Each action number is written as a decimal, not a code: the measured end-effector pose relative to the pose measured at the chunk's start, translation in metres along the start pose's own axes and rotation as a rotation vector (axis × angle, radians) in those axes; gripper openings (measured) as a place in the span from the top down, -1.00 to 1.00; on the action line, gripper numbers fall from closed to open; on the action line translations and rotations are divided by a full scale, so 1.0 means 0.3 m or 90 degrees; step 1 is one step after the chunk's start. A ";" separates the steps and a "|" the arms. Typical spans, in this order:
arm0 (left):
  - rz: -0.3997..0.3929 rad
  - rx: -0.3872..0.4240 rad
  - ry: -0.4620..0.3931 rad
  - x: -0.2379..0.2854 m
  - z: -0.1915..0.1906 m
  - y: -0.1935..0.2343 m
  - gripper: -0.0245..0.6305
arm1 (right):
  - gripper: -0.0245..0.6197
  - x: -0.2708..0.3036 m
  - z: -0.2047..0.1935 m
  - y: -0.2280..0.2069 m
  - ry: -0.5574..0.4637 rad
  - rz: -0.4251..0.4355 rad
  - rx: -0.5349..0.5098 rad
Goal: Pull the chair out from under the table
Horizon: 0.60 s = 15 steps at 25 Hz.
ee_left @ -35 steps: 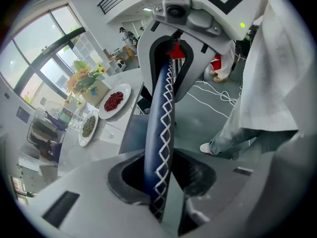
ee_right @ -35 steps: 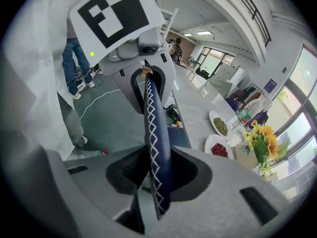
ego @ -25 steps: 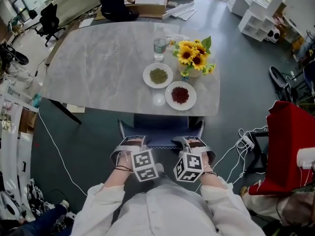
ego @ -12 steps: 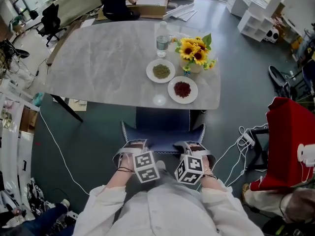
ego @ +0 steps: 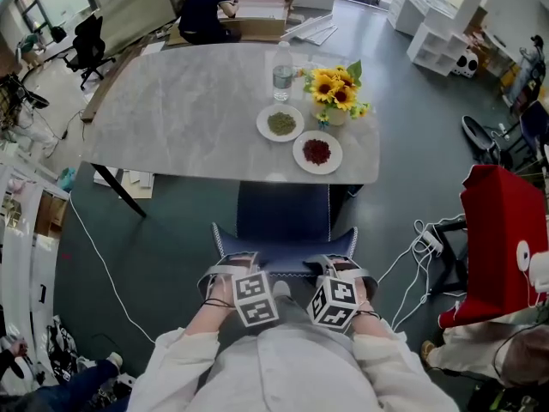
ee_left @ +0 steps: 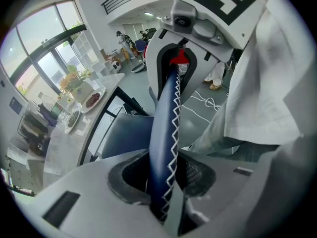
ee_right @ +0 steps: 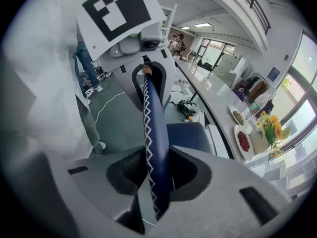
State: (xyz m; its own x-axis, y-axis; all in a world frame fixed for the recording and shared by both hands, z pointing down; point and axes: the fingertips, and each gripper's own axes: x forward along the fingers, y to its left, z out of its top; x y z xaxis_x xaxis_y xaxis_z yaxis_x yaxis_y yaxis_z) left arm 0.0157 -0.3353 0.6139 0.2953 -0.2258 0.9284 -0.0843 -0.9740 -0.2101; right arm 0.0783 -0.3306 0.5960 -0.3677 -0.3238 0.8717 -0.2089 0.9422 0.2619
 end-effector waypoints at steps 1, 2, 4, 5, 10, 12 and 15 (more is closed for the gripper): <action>0.003 0.005 -0.002 -0.011 0.001 -0.014 0.54 | 0.62 -0.011 0.003 0.012 -0.002 0.000 0.002; 0.008 0.011 -0.004 -0.022 0.001 -0.029 0.54 | 0.62 -0.021 0.007 0.027 -0.003 0.000 0.004; 0.017 0.022 -0.008 -0.045 -0.005 -0.065 0.54 | 0.62 -0.041 0.016 0.062 -0.004 0.002 0.010; 0.019 0.025 -0.009 -0.057 -0.010 -0.083 0.54 | 0.62 -0.051 0.022 0.081 -0.004 0.002 0.012; 0.015 0.039 -0.016 -0.112 -0.043 -0.210 0.55 | 0.62 -0.092 0.051 0.220 -0.003 -0.002 0.028; 0.018 0.045 -0.017 -0.130 -0.066 -0.267 0.55 | 0.62 -0.104 0.063 0.284 0.000 -0.009 0.035; 0.015 0.053 -0.019 -0.161 -0.100 -0.356 0.55 | 0.62 -0.123 0.086 0.384 0.005 -0.015 0.046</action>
State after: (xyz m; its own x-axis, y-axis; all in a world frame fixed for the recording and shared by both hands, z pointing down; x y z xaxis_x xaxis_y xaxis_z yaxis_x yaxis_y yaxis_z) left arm -0.0180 -0.2199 0.6006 0.3226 -0.2484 0.9134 -0.0128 -0.9660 -0.2582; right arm 0.0445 -0.2123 0.5836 -0.3550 -0.3455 0.8687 -0.2821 0.9255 0.2528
